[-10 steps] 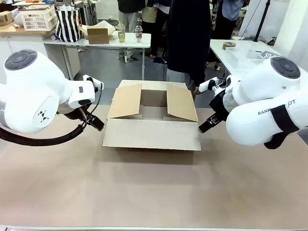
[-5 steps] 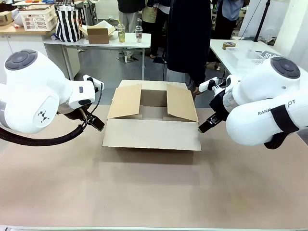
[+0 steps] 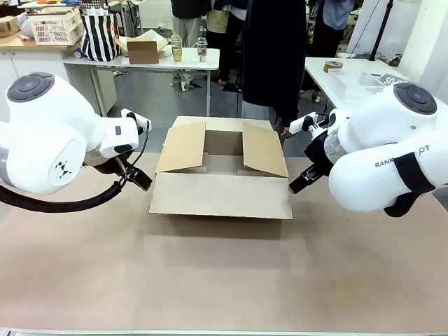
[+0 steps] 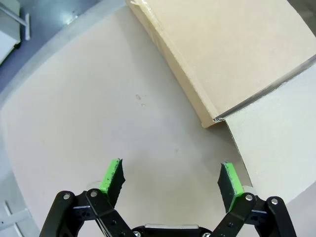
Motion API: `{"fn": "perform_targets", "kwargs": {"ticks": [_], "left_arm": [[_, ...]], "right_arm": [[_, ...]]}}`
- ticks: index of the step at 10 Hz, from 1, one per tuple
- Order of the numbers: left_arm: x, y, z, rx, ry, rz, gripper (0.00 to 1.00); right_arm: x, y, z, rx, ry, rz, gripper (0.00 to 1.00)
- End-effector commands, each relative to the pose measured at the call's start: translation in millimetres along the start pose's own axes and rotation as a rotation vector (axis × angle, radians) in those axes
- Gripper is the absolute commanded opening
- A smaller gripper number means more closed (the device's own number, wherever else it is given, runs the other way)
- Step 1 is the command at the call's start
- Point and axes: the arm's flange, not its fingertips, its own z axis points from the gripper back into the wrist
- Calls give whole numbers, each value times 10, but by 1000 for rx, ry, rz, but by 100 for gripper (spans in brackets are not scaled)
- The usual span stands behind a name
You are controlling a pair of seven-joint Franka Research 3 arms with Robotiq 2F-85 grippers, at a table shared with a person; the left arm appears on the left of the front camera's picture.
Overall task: Pack the gift set into the box.
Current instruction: Place both hands on the side flaps of the Package Box and spread them outward.
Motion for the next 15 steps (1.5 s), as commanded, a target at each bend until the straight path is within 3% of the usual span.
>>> {"fn": "perform_targets", "kwargs": {"ticks": [1, 2, 4, 5, 6, 8, 9, 10, 12, 13, 14, 15], "left_arm": [[0, 0, 0, 0, 0, 0, 100], [-37, -9, 246, -22, 190, -17, 100], [-221, -98, 1003, -70, 343, -182, 100], [-244, -166, 1337, -61, 327, -215, 100], [-209, -241, 1563, -8, 220, -228, 100], [-42, -295, 1810, 7, -100, -211, 100], [8, -244, 1808, 32, -161, -162, 100], [-59, -318, 1944, 12, 69, -209, 100], [-59, -318, 1944, 12, 69, -209, 100], [-59, -318, 1944, 12, 69, -209, 100], [-19, -311, 1970, 21, 30, -193, 100], [-79, -168, 2010, -202, 19, -198, 100]], "right_arm": [[0, 0, 0, 0, 0, 0, 100], [-77, -101, 263, -5, 121, 16, 100], [-316, -298, 997, 49, 307, -21, 100], [-391, -315, 1253, 49, 257, -39, 100], [-418, -284, 1416, 28, 158, -57, 100], [-406, -212, 1575, -4, -15, -90, 100], [-418, -228, 1633, -83, -90, -133, 100], [-186, -338, 1713, 0, 85, -90, 100], [-186, -338, 1713, 0, 85, -90, 100], [-140, -349, 1819, -26, 25, -102, 100], [-132, -468, 1793, 132, -27, -94, 100], [-152, -660, 1732, 384, -112, -214, 100]]}}
